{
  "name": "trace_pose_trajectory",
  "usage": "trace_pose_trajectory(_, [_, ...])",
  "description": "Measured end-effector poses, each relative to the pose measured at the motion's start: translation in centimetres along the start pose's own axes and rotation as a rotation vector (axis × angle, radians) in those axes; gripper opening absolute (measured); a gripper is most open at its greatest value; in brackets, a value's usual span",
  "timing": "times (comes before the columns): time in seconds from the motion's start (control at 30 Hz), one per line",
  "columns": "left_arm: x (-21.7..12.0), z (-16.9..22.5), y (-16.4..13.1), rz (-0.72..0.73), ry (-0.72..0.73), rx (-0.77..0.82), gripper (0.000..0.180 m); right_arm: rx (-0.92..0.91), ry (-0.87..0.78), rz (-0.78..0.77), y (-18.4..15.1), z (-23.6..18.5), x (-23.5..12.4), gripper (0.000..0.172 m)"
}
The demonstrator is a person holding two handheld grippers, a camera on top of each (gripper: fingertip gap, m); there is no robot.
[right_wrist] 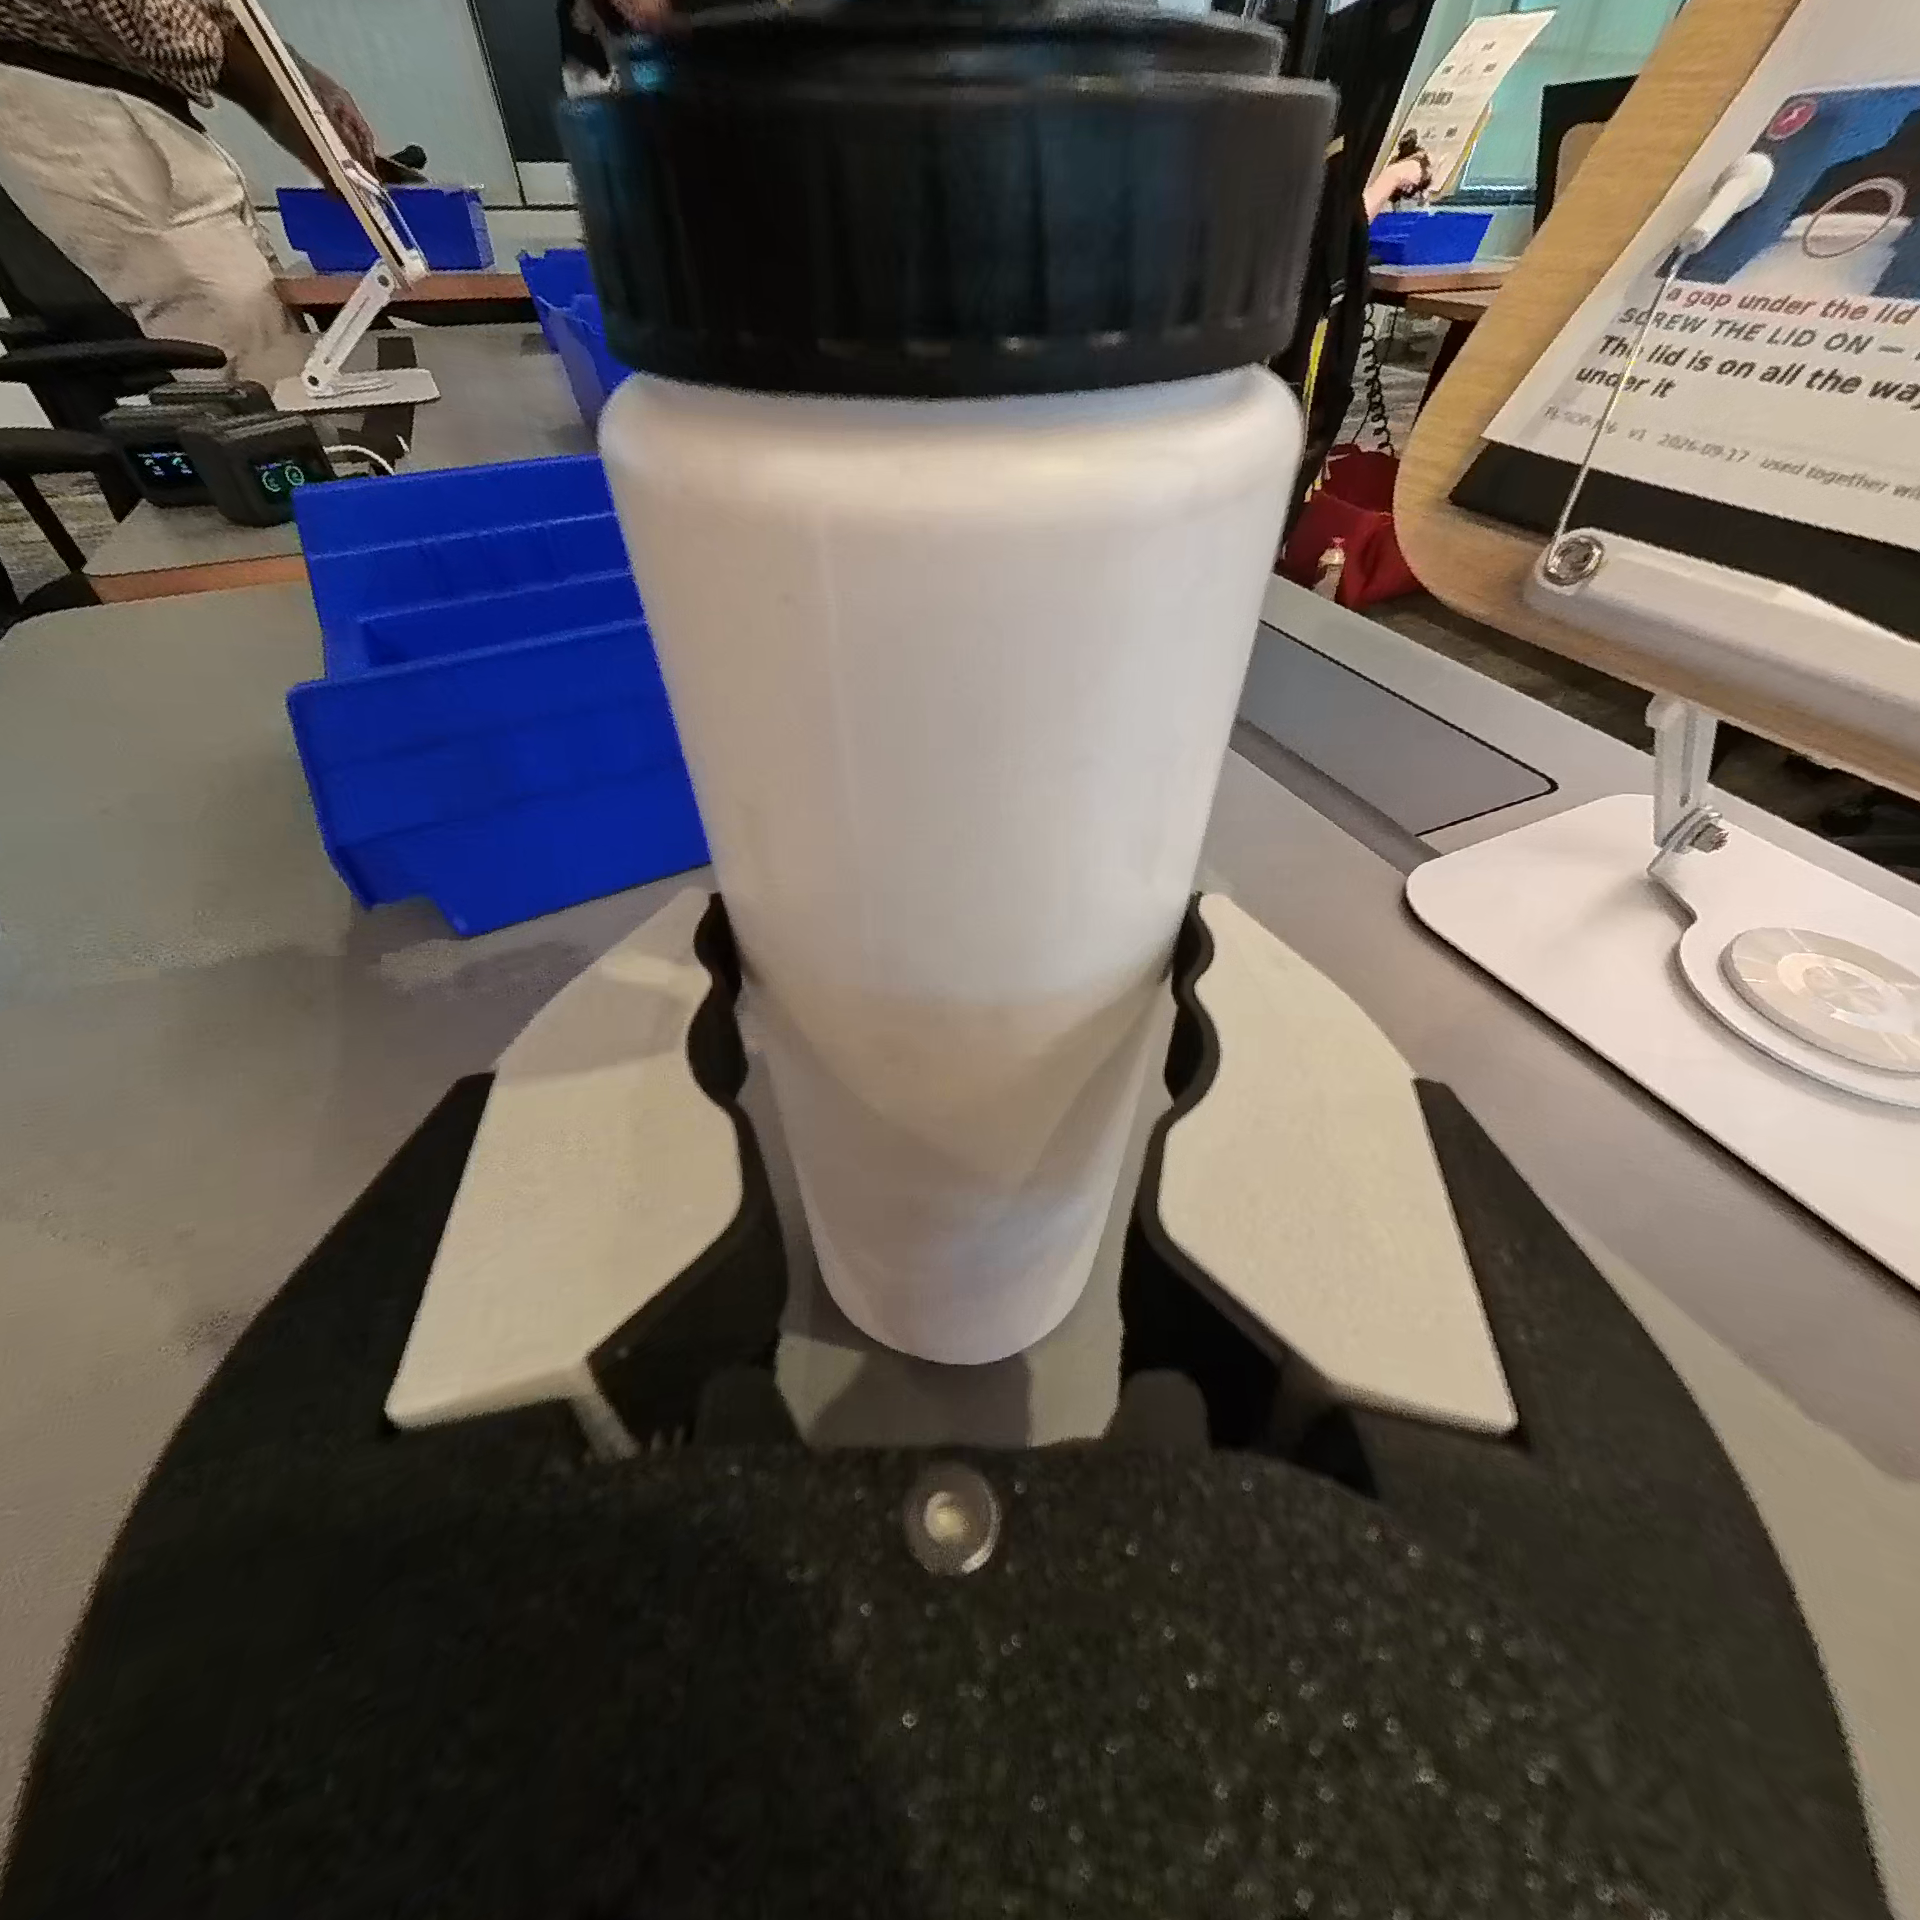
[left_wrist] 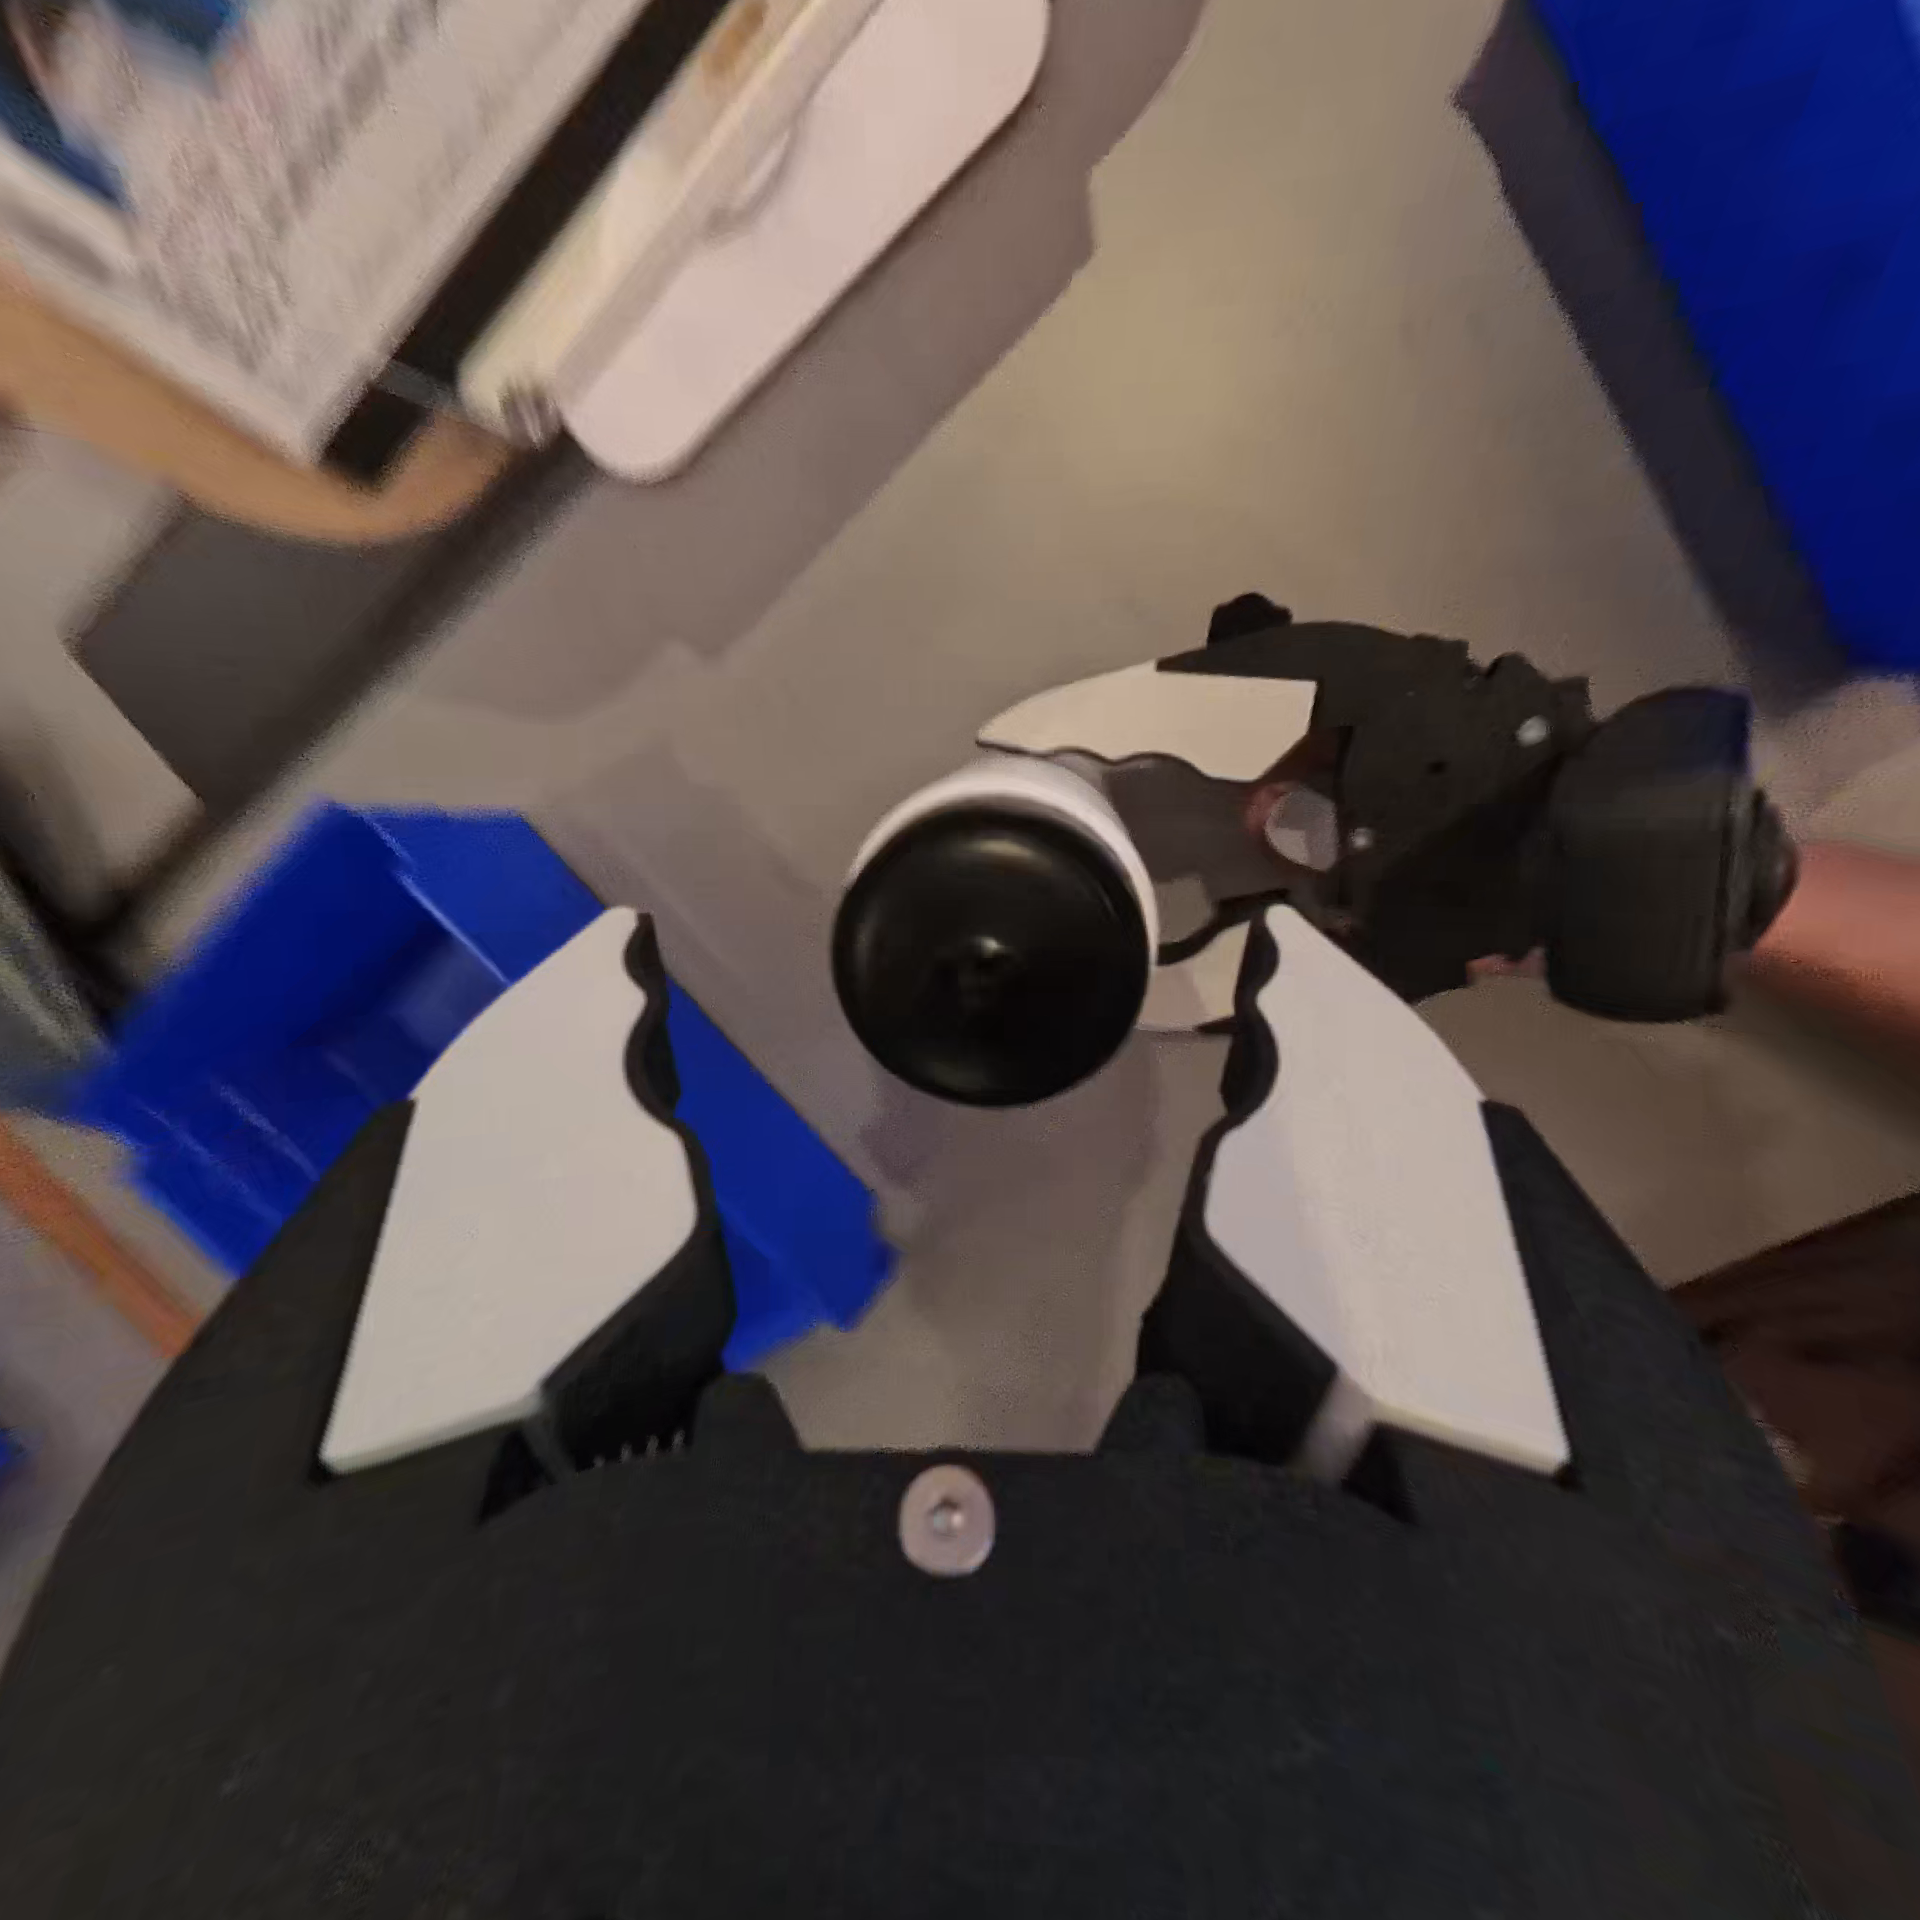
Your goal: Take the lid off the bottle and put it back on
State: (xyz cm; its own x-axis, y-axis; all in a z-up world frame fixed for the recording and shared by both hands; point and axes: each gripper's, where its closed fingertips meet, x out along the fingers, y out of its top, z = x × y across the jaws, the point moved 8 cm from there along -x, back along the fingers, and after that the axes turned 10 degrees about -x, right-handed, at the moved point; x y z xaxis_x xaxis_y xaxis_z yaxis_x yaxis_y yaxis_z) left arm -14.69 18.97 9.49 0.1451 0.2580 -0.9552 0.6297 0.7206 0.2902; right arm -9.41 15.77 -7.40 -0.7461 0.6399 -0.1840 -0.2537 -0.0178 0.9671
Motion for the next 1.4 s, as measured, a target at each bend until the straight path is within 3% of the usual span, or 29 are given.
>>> trace_pose_trajectory(0.07, [0.6,-0.3,-1.0,-0.034,-0.036,-0.091,0.106,0.000,-0.001,-0.001,0.0,0.0,0.0,0.080])
trace_pose_trajectory(0.17, [1.5,-0.8,-1.8,-0.062,0.024,-0.106,0.104,-0.001,-0.002,-0.009,0.0,0.0,0.0,0.080])
trace_pose_trajectory(0.2, [1.7,-0.7,-1.9,-0.073,0.012,-0.105,0.099,-0.001,-0.002,-0.011,0.0,0.0,0.0,0.080])
trace_pose_trajectory(0.27, [1.9,-0.3,-2.0,-0.094,-0.040,-0.087,0.070,-0.003,-0.002,-0.011,0.0,-0.1,0.1,0.080])
trace_pose_trajectory(0.3, [1.8,-0.2,-2.0,-0.103,-0.041,-0.071,0.068,-0.004,-0.003,-0.010,0.0,-0.1,0.1,0.080])
trace_pose_trajectory(0.43, [1.9,-0.4,-1.6,-0.160,-0.053,0.099,0.068,-0.005,0.000,-0.011,0.0,-0.1,0.1,0.080])
trace_pose_trajectory(0.67, [2.3,-0.4,-1.5,-0.206,-0.011,0.674,0.069,0.000,0.008,0.002,-0.1,0.0,0.1,0.080])
trace_pose_trajectory(0.9, [2.4,-0.3,-1.1,-0.228,0.006,0.839,0.069,0.016,0.020,0.019,-0.3,0.2,0.0,0.080])
trace_pose_trajectory(1.03, [2.1,0.1,-1.4,-0.199,-0.028,0.684,0.078,0.011,0.012,0.015,-0.2,0.1,0.0,0.080])
trace_pose_trajectory(1.1, [1.8,0.4,-1.1,-0.155,-0.042,0.500,0.097,0.013,0.008,0.014,-0.2,0.1,0.0,0.080])
trace_pose_trajectory(1.23, [0.8,0.0,-0.1,-0.069,-0.076,0.020,0.096,0.001,0.004,0.006,-0.1,-0.1,0.1,0.080])
trace_pose_trajectory(1.4, [1.3,-0.3,0.0,-0.076,-0.026,-0.054,0.094,0.005,0.001,0.003,-0.1,-0.1,0.1,0.080])
